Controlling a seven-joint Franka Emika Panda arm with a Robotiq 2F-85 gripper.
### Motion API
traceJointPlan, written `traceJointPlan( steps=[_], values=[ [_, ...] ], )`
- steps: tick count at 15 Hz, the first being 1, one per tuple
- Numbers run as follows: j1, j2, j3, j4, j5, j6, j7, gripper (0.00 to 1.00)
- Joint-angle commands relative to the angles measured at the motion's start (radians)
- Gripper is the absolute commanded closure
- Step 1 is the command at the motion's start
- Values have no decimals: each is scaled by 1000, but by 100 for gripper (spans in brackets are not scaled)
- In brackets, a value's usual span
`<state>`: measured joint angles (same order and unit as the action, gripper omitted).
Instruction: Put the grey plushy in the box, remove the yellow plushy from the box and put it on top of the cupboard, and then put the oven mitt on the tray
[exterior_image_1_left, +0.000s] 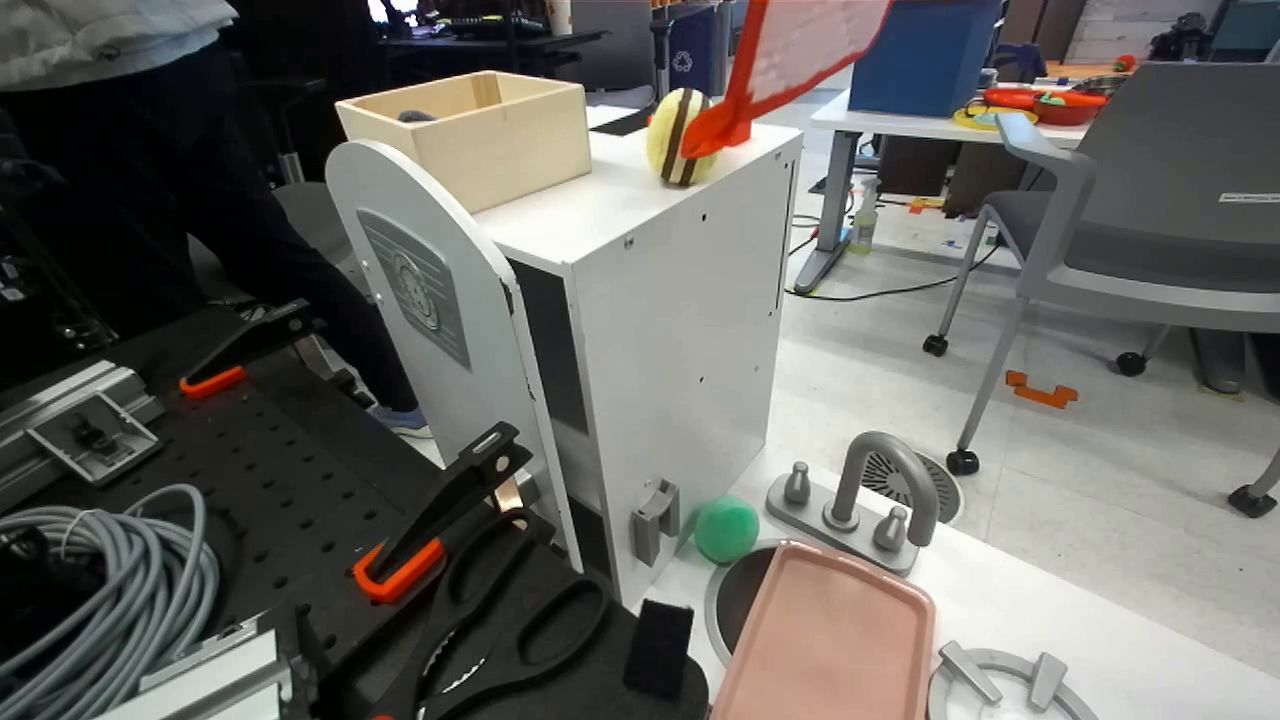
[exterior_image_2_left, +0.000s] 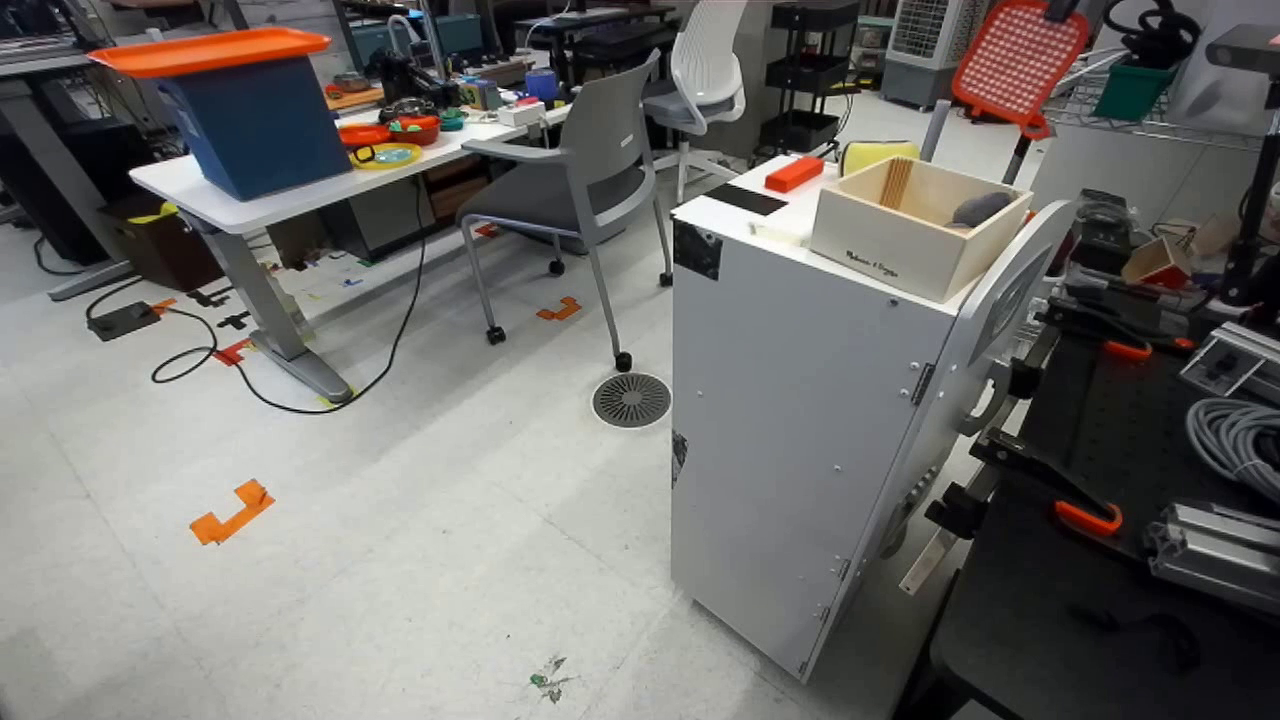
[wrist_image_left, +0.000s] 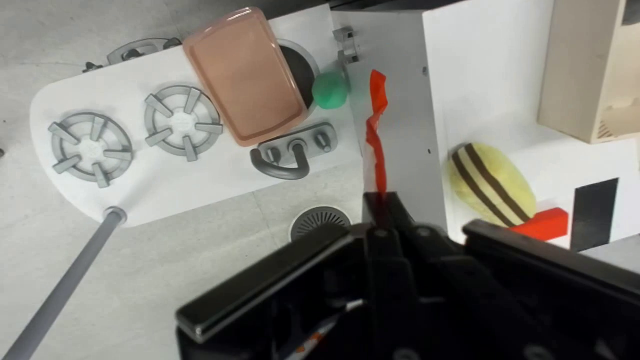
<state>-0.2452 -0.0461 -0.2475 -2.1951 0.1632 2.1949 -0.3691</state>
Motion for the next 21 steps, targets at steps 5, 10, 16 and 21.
traceJointPlan(
  steps=[5, 10, 16, 21],
  values=[
    [1, 55, 0, 8, -42, 30, 94, 100],
    [5, 85, 11, 11, -36, 45, 112, 100],
    [4, 87, 14, 8, -54, 73, 156, 60],
    [4, 84, 14, 5, -53, 85, 172, 23]
  ],
)
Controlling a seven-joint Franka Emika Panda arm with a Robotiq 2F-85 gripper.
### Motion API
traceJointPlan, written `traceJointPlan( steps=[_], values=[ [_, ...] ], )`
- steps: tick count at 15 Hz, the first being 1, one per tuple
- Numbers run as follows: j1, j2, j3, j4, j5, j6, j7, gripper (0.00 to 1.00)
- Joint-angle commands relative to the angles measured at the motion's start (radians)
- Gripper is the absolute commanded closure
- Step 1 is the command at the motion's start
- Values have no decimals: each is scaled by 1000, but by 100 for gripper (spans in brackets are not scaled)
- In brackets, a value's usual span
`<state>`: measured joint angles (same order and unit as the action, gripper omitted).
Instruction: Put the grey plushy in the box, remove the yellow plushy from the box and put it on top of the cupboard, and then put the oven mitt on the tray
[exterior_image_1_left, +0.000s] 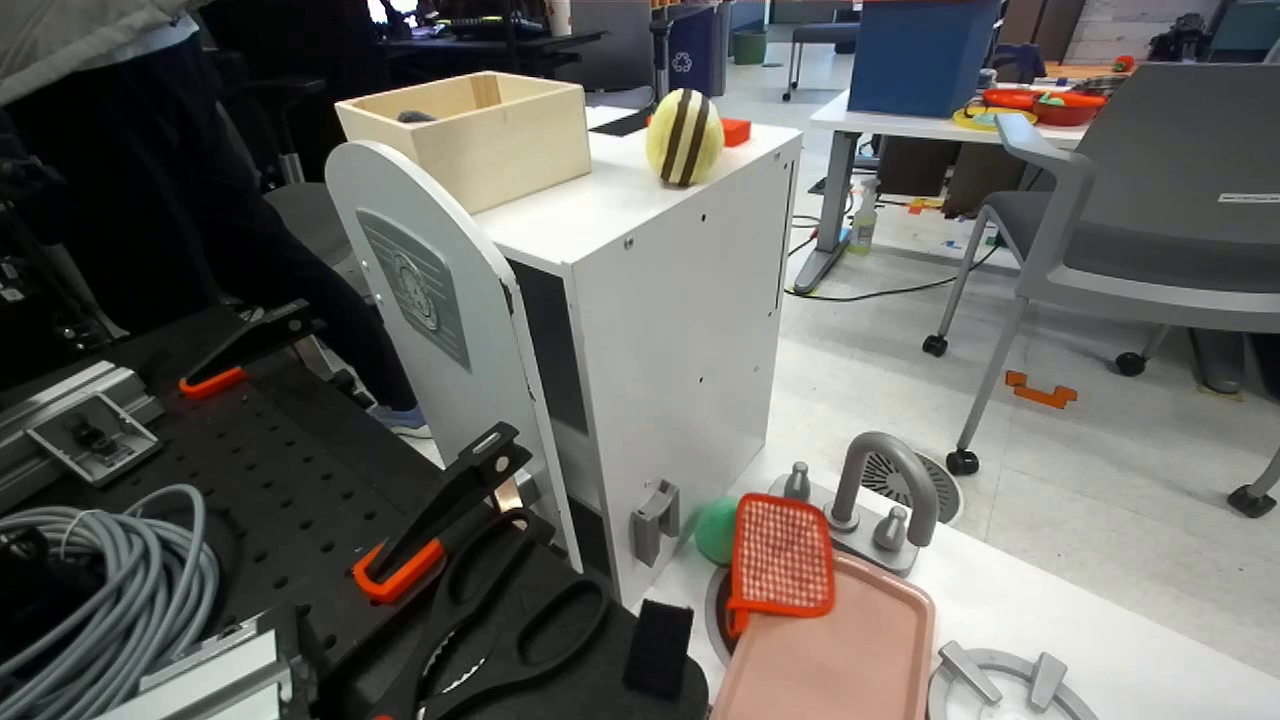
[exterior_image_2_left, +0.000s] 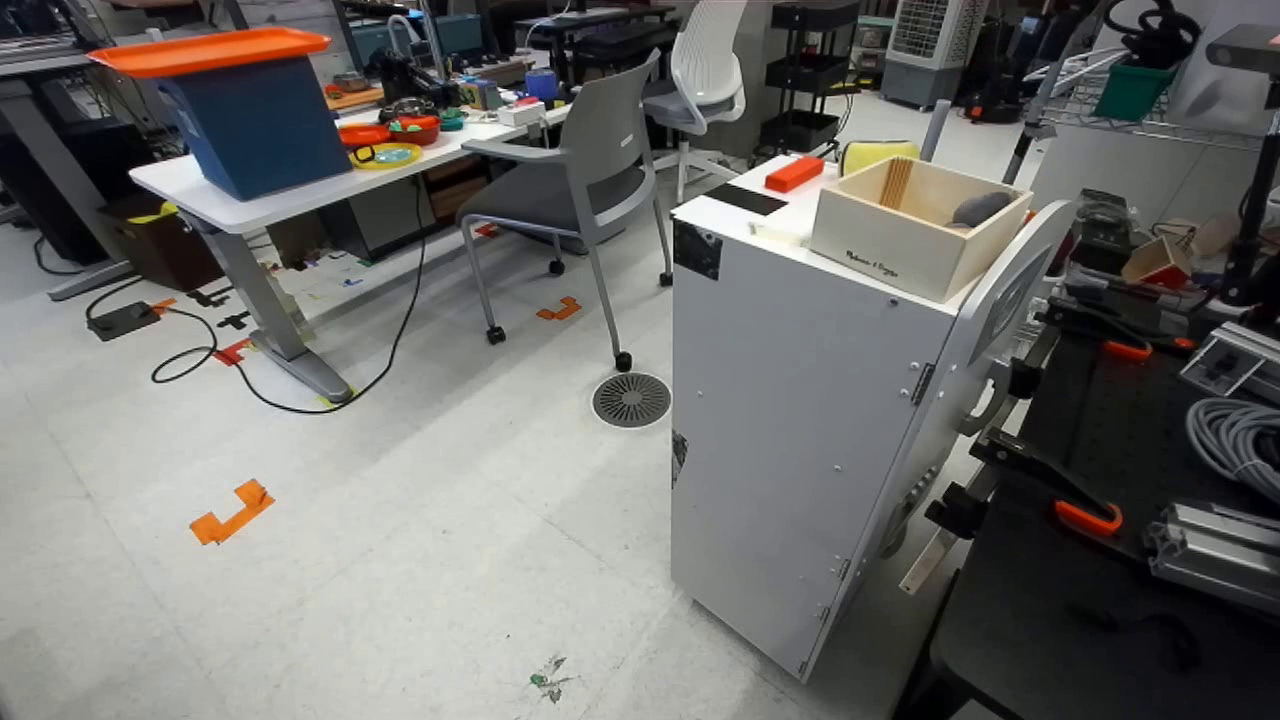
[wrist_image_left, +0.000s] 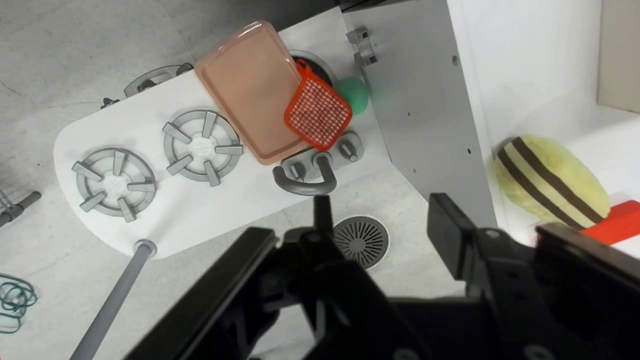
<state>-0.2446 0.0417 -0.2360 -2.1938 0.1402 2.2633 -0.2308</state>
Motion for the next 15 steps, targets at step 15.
traceJointPlan(
  steps=[15],
  values=[
    [49, -49, 39, -102, -156, 16, 49, 0]
  ],
)
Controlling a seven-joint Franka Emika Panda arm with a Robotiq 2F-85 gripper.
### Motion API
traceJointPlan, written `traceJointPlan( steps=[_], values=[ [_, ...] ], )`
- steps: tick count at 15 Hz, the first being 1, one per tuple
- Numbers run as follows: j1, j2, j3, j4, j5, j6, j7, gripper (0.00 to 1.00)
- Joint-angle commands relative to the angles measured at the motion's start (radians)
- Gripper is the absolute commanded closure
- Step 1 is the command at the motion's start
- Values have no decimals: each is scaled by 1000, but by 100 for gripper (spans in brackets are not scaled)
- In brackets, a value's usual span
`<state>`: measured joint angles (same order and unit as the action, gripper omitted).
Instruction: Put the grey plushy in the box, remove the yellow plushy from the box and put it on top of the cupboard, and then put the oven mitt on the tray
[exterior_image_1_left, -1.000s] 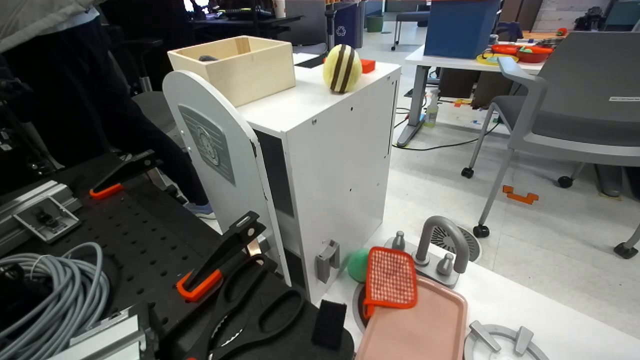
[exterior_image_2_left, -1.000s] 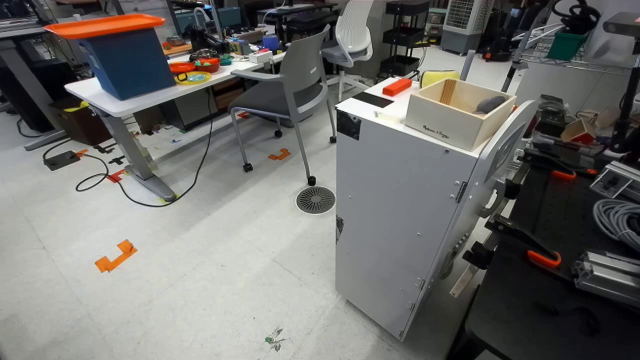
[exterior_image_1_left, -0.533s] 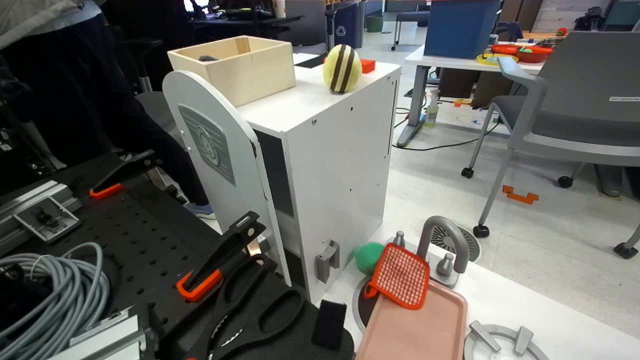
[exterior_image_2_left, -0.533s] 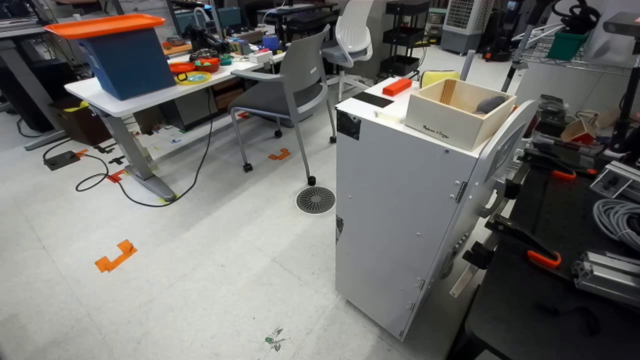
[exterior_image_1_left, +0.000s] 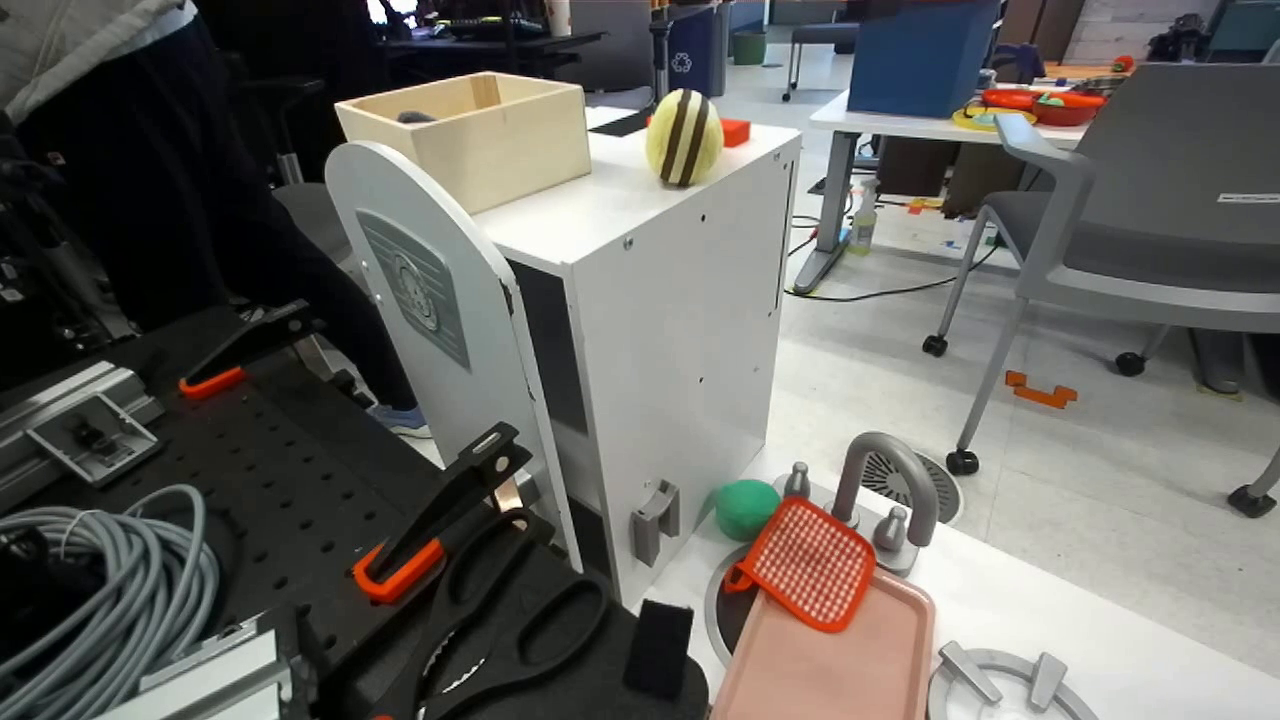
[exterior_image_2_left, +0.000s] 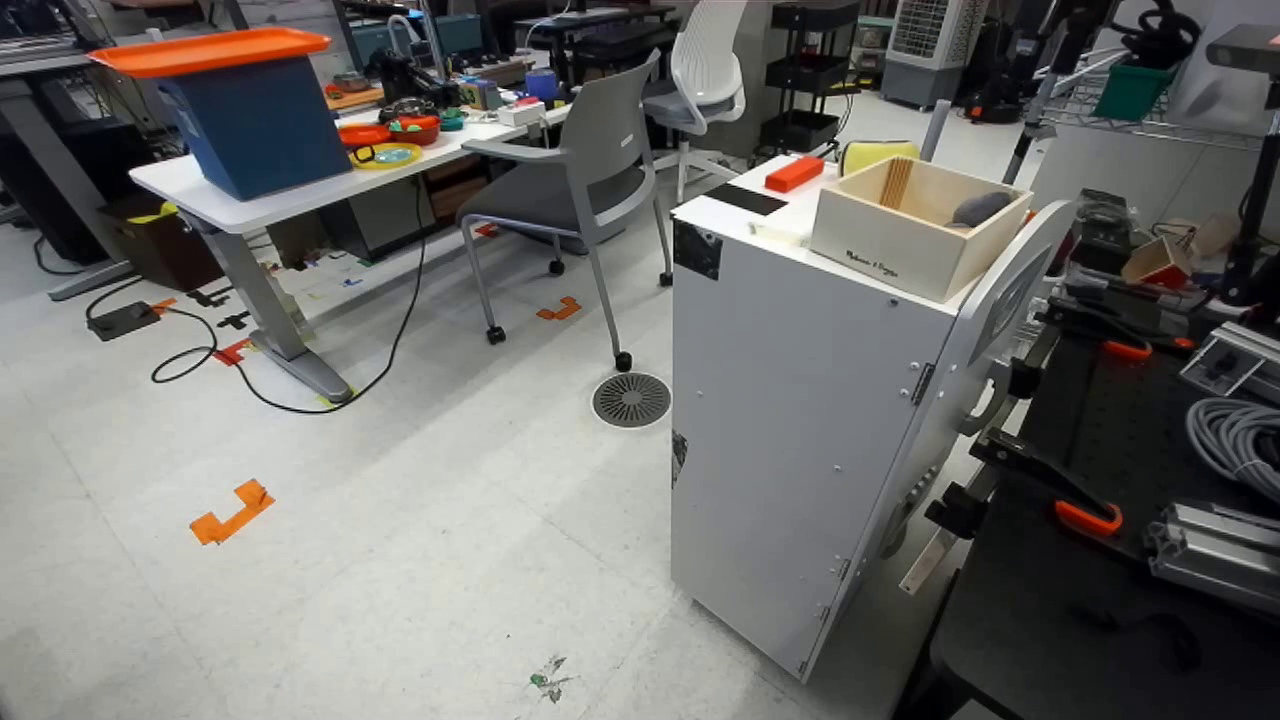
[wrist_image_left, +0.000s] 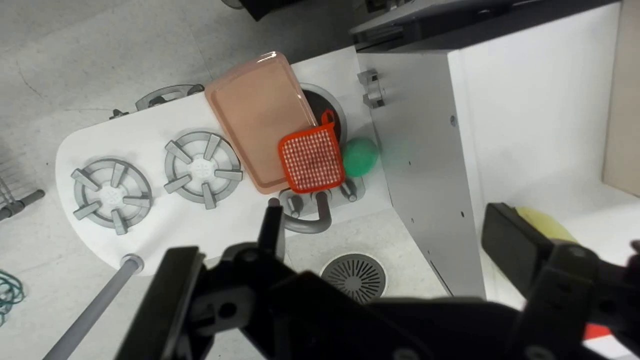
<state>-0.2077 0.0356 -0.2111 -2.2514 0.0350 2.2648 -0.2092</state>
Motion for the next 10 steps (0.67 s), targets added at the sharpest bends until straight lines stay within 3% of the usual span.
traceJointPlan(
  steps=[1, 10],
  values=[
    [17, -47, 17, -51, -60, 14, 31, 0],
    [35, -164, 32, -91, -49, 4, 18, 0]
  ],
)
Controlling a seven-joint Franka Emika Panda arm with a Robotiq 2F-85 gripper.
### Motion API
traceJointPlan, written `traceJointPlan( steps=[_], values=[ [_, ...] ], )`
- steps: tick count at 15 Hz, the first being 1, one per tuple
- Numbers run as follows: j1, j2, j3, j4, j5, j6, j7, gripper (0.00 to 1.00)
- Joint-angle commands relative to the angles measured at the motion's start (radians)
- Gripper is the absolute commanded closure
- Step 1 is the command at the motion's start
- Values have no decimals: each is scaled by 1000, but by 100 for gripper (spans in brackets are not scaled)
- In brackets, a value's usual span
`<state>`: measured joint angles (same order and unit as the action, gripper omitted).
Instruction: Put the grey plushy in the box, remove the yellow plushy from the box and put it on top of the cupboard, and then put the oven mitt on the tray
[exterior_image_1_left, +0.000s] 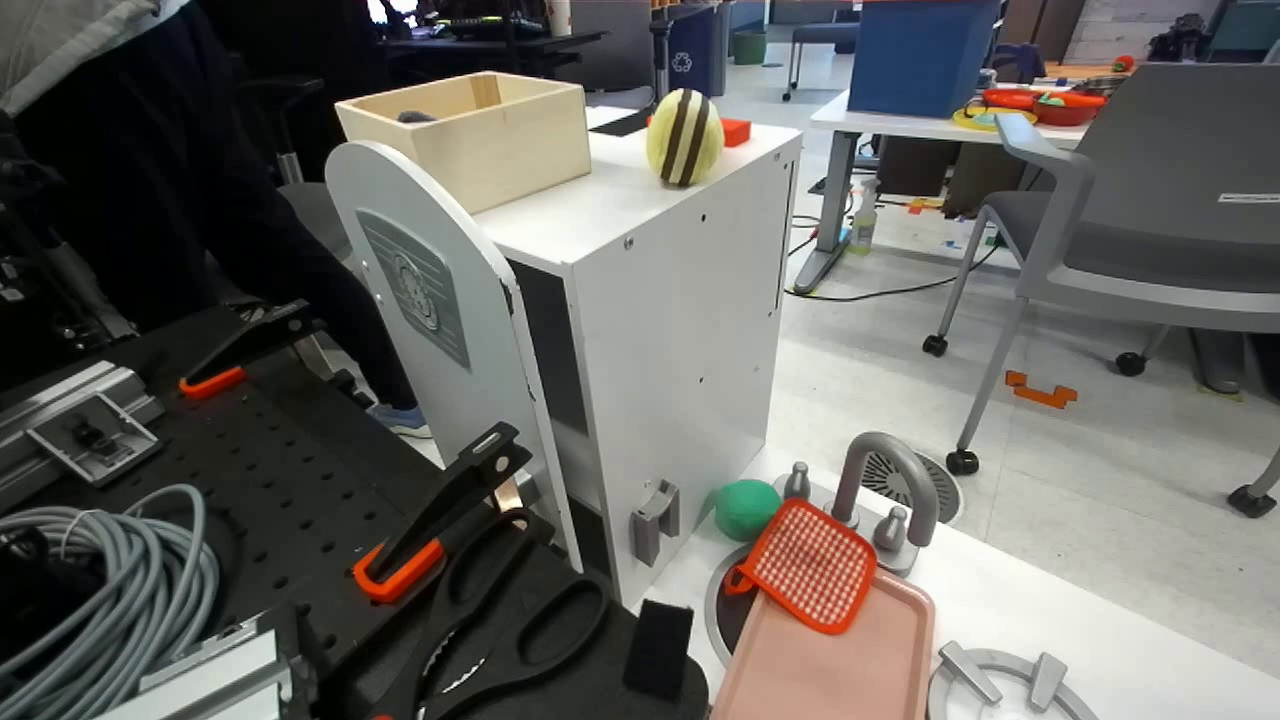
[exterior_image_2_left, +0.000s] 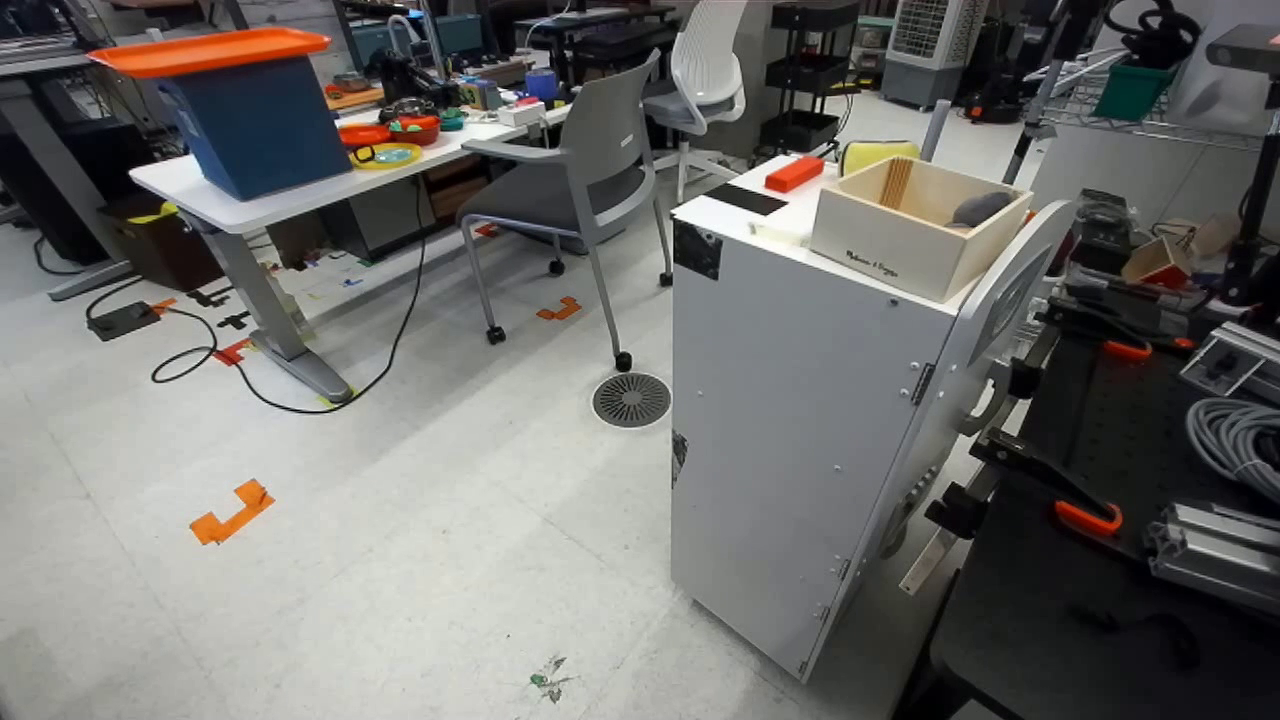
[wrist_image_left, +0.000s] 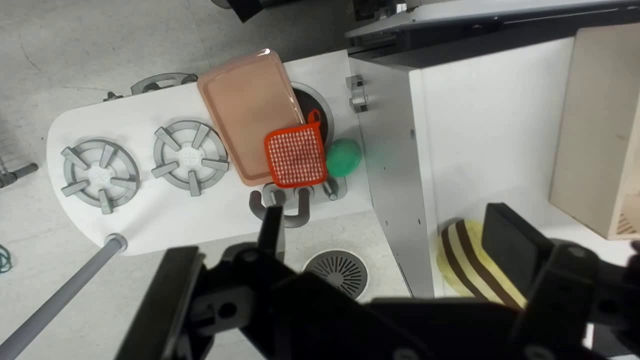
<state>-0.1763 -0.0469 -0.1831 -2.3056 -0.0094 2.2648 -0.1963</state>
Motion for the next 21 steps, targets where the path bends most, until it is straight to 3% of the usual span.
traceJointPlan(
  steps=[1, 6, 7, 21],
  values=[
    [4, -101, 4, -42, -3, 2, 0, 0],
    [14, -180, 8, -64, 12, -39, 9, 0],
    [9, -131, 1, -39, 1, -11, 0, 0],
    [9, -130, 0, -45, 1, -11, 0, 0]
  ],
)
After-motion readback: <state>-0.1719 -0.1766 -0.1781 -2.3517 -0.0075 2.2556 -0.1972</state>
